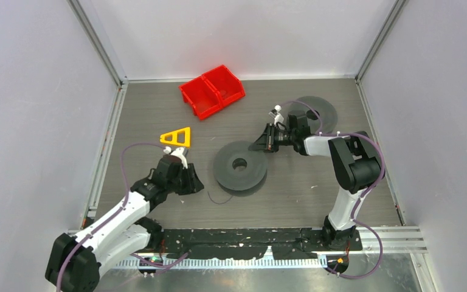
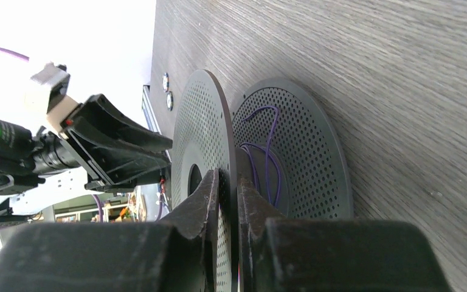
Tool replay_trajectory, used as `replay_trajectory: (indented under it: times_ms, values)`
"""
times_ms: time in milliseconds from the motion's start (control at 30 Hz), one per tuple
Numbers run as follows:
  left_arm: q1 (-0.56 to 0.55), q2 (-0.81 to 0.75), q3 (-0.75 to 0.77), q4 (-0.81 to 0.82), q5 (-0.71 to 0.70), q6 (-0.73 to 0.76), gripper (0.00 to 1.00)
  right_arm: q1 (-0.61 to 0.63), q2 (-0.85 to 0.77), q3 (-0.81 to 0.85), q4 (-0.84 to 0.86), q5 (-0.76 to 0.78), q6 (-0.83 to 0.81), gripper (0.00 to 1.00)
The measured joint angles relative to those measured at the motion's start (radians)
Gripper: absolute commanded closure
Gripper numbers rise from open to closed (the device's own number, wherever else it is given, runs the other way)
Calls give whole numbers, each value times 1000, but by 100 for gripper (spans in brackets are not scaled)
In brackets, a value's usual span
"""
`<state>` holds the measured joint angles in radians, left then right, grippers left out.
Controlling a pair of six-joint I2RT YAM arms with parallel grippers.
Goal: Wrap the cables
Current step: Place the cable reel at the center of the board.
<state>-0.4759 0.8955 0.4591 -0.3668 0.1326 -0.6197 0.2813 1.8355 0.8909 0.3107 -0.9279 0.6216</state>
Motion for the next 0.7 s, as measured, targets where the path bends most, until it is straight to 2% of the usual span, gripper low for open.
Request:
replay_trajectory:
  times_ms: [133,300,500,533,600,700]
  values:
    - [-66,-40,-72,17,-72,-114,69,-2,0,-34,37,4,6,95]
    - [-101,32,-82,51,-133,-232,71,-5,-1,-72,100,4,29,94]
    - [-173,127,-60,50,-196,-326,68,-6,-10,-88,118,21,34,72]
    - [-176,127,-52,47,-209,-327,66,-6,-10,-86,112,28,32,64]
    - [-177,126,-18,29,-250,-318,62,-6,-10,-72,78,63,1,56]
    - [-177,122,86,-22,-325,-275,57,-6,-10,-34,6,122,-48,47]
